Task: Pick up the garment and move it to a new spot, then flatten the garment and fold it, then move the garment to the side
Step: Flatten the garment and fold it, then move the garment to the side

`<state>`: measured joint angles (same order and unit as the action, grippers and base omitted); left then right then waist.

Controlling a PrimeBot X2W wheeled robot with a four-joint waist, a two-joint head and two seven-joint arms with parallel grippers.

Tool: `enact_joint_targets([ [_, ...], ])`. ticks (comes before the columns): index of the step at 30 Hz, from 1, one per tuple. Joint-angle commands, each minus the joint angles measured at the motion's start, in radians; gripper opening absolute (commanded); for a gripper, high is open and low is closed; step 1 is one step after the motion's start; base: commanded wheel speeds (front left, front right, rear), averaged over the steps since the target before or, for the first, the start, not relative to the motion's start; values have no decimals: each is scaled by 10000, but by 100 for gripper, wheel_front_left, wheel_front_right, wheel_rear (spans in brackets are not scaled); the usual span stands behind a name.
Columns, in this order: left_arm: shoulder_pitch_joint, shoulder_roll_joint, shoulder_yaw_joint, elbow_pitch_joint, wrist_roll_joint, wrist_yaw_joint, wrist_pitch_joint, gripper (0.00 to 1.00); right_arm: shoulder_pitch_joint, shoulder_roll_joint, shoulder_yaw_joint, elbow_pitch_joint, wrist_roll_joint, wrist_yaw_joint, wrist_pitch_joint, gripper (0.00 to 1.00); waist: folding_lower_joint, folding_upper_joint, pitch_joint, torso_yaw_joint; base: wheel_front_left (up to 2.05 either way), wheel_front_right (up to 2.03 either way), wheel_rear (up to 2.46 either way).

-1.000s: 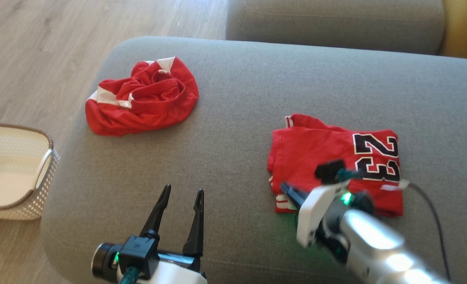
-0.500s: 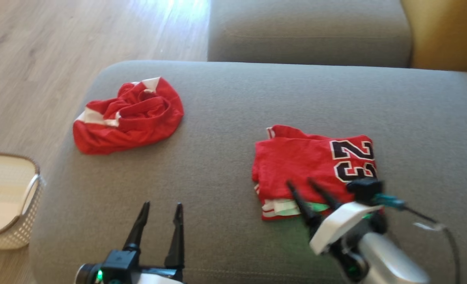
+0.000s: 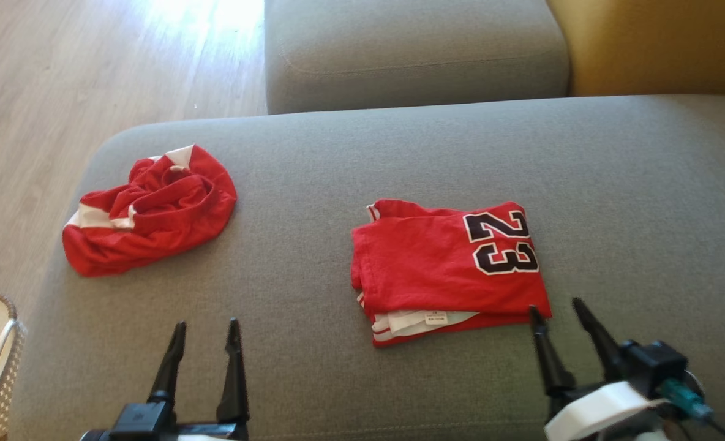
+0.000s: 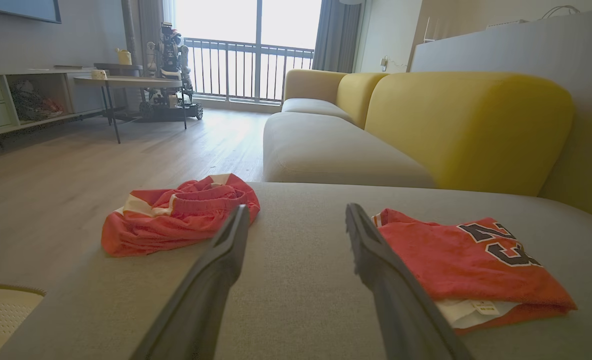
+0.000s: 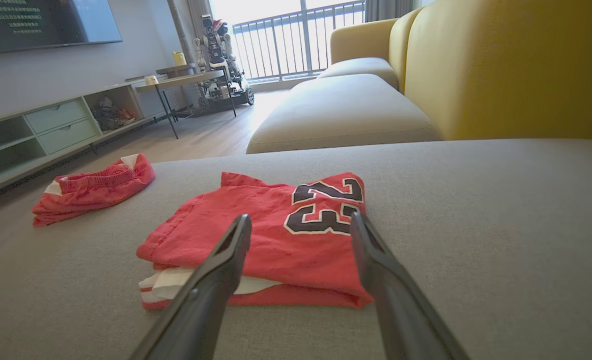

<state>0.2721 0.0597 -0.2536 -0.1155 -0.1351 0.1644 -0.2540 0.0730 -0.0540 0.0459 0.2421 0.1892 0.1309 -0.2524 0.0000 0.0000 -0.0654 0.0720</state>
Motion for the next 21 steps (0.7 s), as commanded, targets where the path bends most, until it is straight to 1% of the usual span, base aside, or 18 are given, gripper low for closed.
enact_joint_targets([
  [1, -268, -95, 376, -353, 47, 66, -78, 100, -348, 28, 406, -477, -88, -2, -92, 100, 0, 0, -15, -74, 0, 0, 0],
  [4, -168, -95, 488, -154, 303, 5, -78, 100, -169, 33, 717, -701, -26, -2, -92, 100, 0, 0, -32, -123, 0, 0, 0],
  [9, -158, -95, 674, -34, 582, -63, -78, 100, 67, 35, 706, -808, 31, -2, -92, 100, 0, 0, -70, -119, 0, 0, 0],
  [21, -96, -95, 612, -56, 1088, 68, -78, 100, 222, 36, 605, -721, 310, -2, -93, 100, 0, 0, -168, -40, 0, 0, 0],
])
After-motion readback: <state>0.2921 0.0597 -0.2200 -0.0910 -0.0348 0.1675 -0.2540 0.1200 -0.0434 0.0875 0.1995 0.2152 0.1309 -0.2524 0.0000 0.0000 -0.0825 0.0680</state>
